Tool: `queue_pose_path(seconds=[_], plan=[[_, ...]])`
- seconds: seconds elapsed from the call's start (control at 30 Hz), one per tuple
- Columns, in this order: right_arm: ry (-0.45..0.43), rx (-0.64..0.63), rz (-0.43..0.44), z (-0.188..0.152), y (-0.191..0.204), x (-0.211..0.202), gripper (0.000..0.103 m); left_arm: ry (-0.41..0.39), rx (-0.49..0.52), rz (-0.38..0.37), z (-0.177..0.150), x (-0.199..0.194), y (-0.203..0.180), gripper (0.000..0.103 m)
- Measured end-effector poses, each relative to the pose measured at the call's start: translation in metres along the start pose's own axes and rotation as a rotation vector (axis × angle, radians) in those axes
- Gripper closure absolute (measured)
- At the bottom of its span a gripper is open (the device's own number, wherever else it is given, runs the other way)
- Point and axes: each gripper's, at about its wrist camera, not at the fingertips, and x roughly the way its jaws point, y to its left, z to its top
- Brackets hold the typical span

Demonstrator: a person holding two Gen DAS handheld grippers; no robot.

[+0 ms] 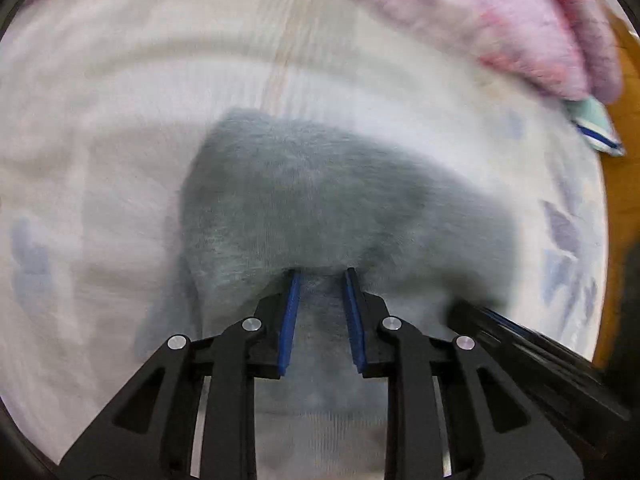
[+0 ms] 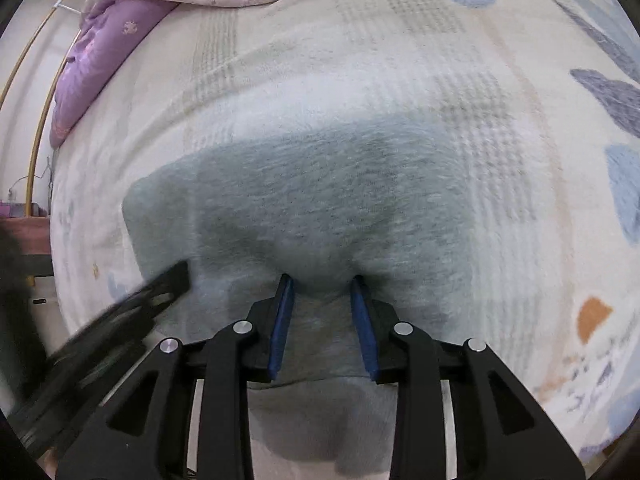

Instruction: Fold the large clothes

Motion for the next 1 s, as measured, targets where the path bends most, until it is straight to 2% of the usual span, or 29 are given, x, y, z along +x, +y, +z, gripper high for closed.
queue_pose_path(seconds=[0.03, 0.1, 0.13, 0.17, 0.2, 0.3, 0.33, 0.37, 0.4, 0.43, 0.53, 0.63, 0.7, 0.8, 0.9, 0.93, 1.0], plan=[[0.013, 0.009, -0.004, 0.002, 0.003, -0.011, 0.076, -0.001, -0.006, 0.005, 0.004, -0.004, -0.003, 0.08], [-0.046, 0.006, 0.007, 0.009, -0.005, -0.035, 0.074, -0.04, 0.002, -0.007, 0.009, -0.022, -0.008, 0.082], [-0.07, -0.002, 0.001, 0.016, -0.004, -0.035, 0.074, -0.075, 0.024, -0.019, 0.013, -0.031, -0.013, 0.081], [-0.059, -0.008, -0.004, 0.024, -0.005, -0.027, 0.073, -0.084, 0.04, -0.019, 0.019, -0.032, -0.018, 0.081], [-0.034, -0.012, -0.002, 0.032, -0.009, -0.01, 0.073, -0.079, 0.051, -0.005, 0.024, -0.027, -0.02, 0.081], [-0.01, -0.031, 0.003, 0.038, -0.006, -0.013, 0.072, -0.033, 0.037, 0.024, 0.032, -0.009, -0.019, 0.082], [-0.002, -0.049, 0.014, 0.037, -0.004, -0.02, 0.062, -0.039, 0.037, 0.02, 0.033, -0.013, -0.02, 0.081], [-0.013, -0.057, 0.043, 0.036, -0.004, -0.027, 0.042, -0.044, 0.042, 0.018, 0.032, -0.017, -0.021, 0.079], [-0.035, -0.059, 0.054, 0.033, -0.007, -0.036, 0.032, -0.043, 0.049, 0.031, 0.03, -0.021, -0.022, 0.073], [-0.079, -0.062, 0.045, 0.03, -0.01, -0.047, 0.019, -0.044, 0.057, 0.054, 0.027, -0.022, -0.021, 0.061], [-0.092, -0.062, 0.069, 0.025, -0.024, -0.058, 0.017, -0.058, 0.084, 0.09, 0.018, -0.032, -0.018, 0.045], [-0.092, -0.044, 0.045, 0.023, -0.042, -0.056, 0.016, -0.046, 0.062, 0.084, 0.012, -0.035, -0.009, 0.039], [-0.067, -0.051, 0.041, 0.016, -0.056, -0.054, 0.012, -0.035, 0.048, 0.086, 0.008, -0.035, -0.002, 0.034], [-0.012, -0.044, 0.053, 0.013, -0.076, -0.036, 0.011, -0.031, 0.038, 0.069, 0.003, -0.036, 0.01, 0.026], [0.047, -0.017, 0.145, 0.011, -0.094, -0.015, 0.011, -0.021, 0.025, 0.061, 0.001, -0.027, 0.027, 0.024], [0.061, -0.003, 0.233, 0.01, -0.099, -0.01, 0.011, -0.021, 0.02, 0.06, 0.001, -0.026, 0.032, 0.024], [0.057, 0.005, 0.348, 0.01, -0.102, -0.009, 0.011, -0.033, -0.002, 0.028, 0.001, -0.023, 0.05, 0.024]])
